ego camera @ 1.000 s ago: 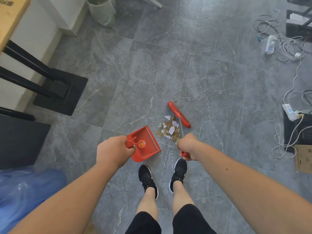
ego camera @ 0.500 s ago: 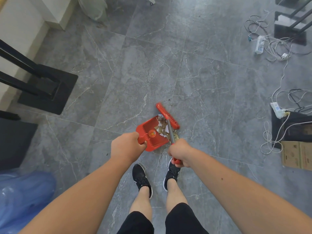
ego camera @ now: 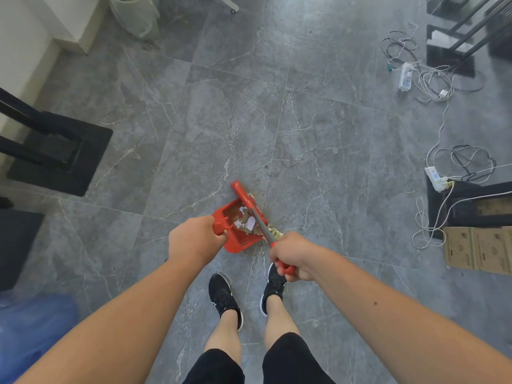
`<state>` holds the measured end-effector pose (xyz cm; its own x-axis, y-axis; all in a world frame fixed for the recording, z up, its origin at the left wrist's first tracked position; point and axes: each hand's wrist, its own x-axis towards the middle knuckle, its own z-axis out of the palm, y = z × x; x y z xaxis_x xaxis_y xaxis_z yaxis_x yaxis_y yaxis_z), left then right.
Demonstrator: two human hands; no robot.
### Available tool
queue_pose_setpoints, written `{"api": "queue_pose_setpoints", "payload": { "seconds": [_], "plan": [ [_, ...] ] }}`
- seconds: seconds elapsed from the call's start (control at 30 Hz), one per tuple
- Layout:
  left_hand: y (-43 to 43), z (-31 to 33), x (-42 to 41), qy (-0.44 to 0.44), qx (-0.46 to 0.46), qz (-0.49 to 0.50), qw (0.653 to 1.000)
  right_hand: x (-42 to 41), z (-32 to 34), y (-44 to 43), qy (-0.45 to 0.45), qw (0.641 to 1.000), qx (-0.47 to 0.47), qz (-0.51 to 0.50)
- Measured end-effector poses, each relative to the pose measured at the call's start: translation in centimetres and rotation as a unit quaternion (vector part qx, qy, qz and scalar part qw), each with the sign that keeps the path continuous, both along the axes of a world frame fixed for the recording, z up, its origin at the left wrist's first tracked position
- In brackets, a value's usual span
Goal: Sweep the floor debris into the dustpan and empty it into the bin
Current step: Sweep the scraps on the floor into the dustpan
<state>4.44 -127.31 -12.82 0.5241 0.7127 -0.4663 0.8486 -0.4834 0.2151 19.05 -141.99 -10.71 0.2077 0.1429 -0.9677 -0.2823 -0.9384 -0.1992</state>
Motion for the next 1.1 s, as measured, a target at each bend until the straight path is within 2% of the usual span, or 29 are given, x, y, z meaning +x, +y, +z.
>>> {"api": "queue_pose_setpoints", "payload": {
  "seconds": [0.33, 0.53, 0.8, 1.1],
  "plan": [
    [0.2, 0.2, -0.6, 0.000, 0.006, -0.005, 1.000, 2.2, 2.8, -1.0, 0.043, 0.990, 0.025, -0.135],
    [0.1, 0.4, -1.5, 0.007, 0.006, -0.002, 1.000, 2.2, 4.4, -1.9, 0.028, 0.991, 0.033, -0.125],
    [0.1, 1.5, -3.4, -0.001, 0.016, 0.011, 1.000, 2.8, 4.4, -1.6, -0.037, 0.991, 0.035, -0.125],
    [0.7, 2.5, -6.1, 0.017, 0.038, 0.030, 0.999, 4.1, 2.0, 0.5, -0.097, 0.995, 0.009, -0.007]
  ]
}}
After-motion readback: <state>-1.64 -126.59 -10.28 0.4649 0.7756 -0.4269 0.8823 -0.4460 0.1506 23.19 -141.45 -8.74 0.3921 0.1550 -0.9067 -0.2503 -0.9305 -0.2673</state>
